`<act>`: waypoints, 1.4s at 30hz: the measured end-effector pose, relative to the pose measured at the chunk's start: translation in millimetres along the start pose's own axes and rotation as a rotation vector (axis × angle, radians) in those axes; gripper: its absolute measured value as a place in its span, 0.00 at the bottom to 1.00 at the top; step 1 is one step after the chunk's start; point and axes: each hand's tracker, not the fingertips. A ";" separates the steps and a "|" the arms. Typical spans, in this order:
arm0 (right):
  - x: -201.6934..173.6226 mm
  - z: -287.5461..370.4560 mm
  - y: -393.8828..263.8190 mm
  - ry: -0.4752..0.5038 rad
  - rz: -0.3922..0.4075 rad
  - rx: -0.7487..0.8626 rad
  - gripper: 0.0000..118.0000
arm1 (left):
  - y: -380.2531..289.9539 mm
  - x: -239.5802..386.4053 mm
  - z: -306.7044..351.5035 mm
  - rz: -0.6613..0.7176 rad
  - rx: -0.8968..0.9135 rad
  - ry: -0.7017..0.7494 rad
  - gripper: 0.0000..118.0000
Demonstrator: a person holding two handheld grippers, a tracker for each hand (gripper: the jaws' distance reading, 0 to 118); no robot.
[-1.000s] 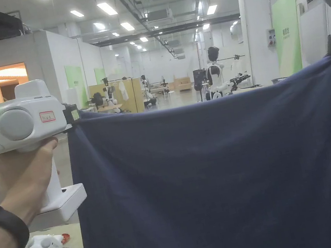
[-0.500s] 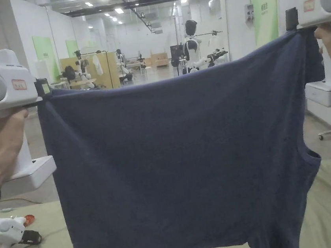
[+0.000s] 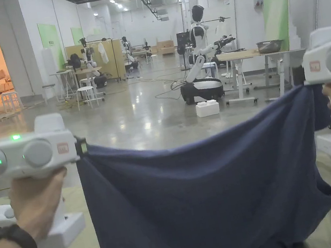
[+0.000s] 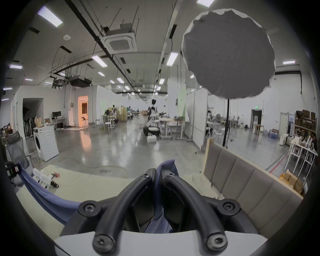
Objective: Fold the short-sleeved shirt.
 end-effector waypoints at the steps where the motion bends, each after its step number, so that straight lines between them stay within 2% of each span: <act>1: 2.3 -0.1 -9.9 0.003 -0.018 -0.016 0.03 | -9.7 -3.2 -7.3 -0.001 -0.012 0.003 0.01; 7: 22.8 28.2 -62.0 0.016 -0.055 -0.064 0.03 | -55.1 -24.2 -8.2 0.026 -0.067 -0.011 0.01; 8: 28.0 40.9 -71.1 0.026 -0.086 -0.055 0.03 | -59.1 -29.6 -1.4 0.025 -0.065 -0.019 0.01; 10: 37.3 63.4 -87.1 0.046 -0.081 -0.057 0.03 | -76.5 -21.1 35.6 0.015 -0.061 -0.034 0.01; 12: 42.7 90.4 -104.7 0.059 -0.008 -0.052 0.03 | -95.2 -28.8 61.0 -0.018 -0.056 -0.057 0.01; 15: 53.9 141.0 -152.4 0.066 0.031 -0.055 0.03 | -136.2 -38.5 97.8 0.015 -0.072 -0.098 0.01; 18: 62.0 189.9 -206.5 0.114 -0.027 -0.071 0.03 | -188.4 -39.2 151.6 0.042 -0.074 -0.134 0.01; 21: 72.1 231.5 -261.8 0.123 -0.112 -0.110 0.03 | -243.9 -41.6 194.1 0.067 -0.106 -0.144 0.01; 27: 77.6 291.9 -353.7 0.161 -0.020 -0.256 0.03 | -324.6 -46.6 255.2 0.142 -0.163 -0.146 0.01; 32: 78.0 321.5 -407.5 0.141 -0.121 -0.414 0.03 | -369.6 -49.6 276.9 0.168 -0.252 -0.138 0.02; 36: 80.7 336.6 -440.7 0.069 -0.143 -0.483 0.03 | -389.0 -54.5 280.4 0.160 -0.316 -0.118 0.02; 38: 84.8 337.1 -452.9 0.068 -0.173 -0.538 0.03 | -396.4 -60.1 281.2 0.163 -0.360 -0.122 0.02; 40: 84.9 339.6 -458.3 0.058 -0.171 -0.557 0.03 | -402.1 -54.3 280.5 0.113 -0.411 -0.113 0.02; 42: 84.0 336.5 -459.9 0.048 -0.152 -0.577 0.03 | -405.6 -60.0 279.1 0.121 -0.423 -0.109 0.02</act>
